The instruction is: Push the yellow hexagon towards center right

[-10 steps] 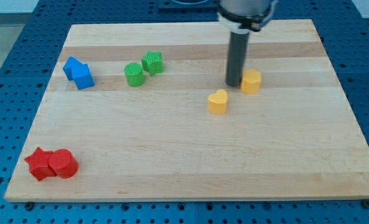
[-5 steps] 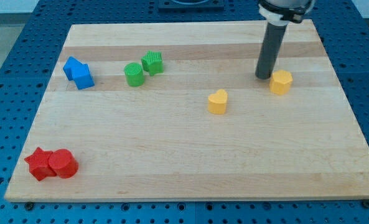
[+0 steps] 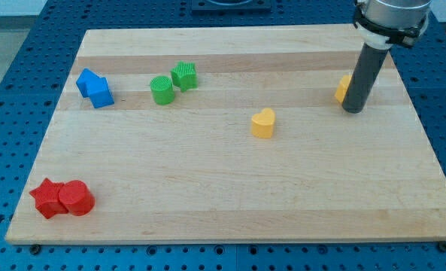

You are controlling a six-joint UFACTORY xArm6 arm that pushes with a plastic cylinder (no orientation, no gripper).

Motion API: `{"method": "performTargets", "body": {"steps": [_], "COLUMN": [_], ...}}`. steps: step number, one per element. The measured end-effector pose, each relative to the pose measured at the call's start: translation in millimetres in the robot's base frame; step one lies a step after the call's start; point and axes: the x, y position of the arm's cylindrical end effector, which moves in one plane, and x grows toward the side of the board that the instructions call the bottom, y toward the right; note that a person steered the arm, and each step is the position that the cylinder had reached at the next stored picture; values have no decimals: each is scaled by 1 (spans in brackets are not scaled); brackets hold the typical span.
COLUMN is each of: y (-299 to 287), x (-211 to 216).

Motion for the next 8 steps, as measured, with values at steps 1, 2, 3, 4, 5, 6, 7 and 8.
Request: {"method": "performTargets", "body": {"steps": [1,2,3,4,5,6,7,8], "y": [-2,-34,-68,-60,-39,-39,-38,-23], "x": [1,4,-1,-29,-43,-42,-42,-42]}}
